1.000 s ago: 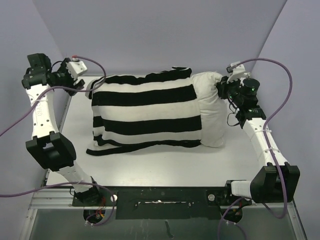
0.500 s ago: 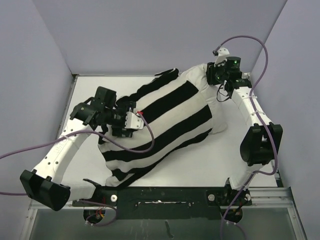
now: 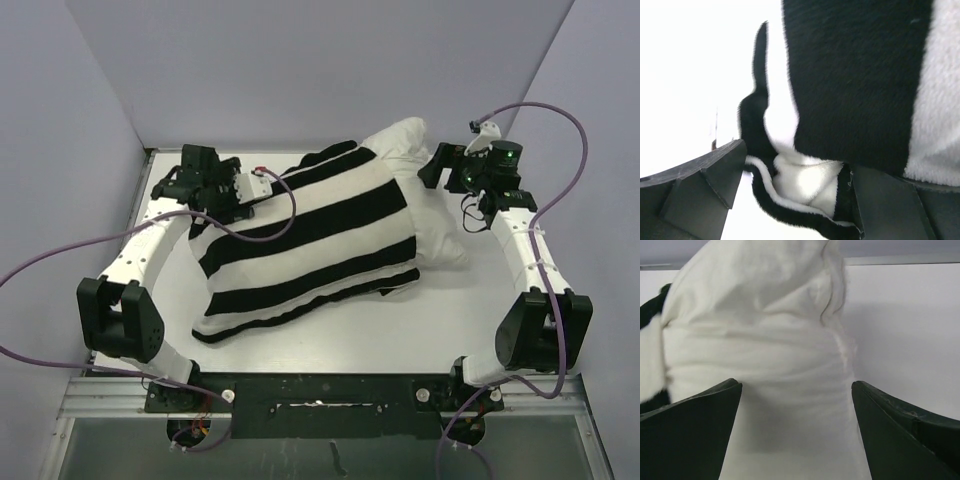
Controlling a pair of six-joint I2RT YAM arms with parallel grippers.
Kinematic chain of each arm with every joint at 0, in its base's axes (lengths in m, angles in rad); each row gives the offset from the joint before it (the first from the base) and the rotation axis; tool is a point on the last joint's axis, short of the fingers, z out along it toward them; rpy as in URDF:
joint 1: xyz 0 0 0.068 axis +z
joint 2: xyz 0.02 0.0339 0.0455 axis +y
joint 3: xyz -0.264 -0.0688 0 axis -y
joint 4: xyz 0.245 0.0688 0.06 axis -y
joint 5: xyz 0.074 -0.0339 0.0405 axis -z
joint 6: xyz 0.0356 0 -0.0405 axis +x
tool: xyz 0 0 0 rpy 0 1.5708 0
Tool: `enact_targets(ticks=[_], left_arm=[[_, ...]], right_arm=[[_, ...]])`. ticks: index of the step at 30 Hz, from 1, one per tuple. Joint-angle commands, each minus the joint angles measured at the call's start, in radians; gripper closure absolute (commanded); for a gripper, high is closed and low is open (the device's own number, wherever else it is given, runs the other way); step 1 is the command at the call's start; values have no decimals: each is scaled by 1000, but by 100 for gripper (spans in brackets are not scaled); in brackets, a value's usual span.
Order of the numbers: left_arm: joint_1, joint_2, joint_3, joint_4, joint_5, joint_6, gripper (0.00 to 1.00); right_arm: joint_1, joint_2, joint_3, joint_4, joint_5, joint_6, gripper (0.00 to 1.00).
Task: Remove the pillowcase from the pillow
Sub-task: Remove the pillow from the pillowcase.
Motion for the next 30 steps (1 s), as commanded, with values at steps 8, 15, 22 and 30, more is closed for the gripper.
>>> enact_targets(ticks=[8,15,22,30], left_arm=[[58,63,402,130,42,-221,2],[-167,-87,271,-140,133,-124,2],[-368,-131,-7,-144,3,-123,2],[-257,28,42,-20,-73,-128,3]], right_arm=[[137,-20,-206,121,-120,100,2],[184,-36,-274,180,-118,239,1],[127,-145,-276,49,-22,192,2],[-49,-173,-301,12,-81,191,2]])
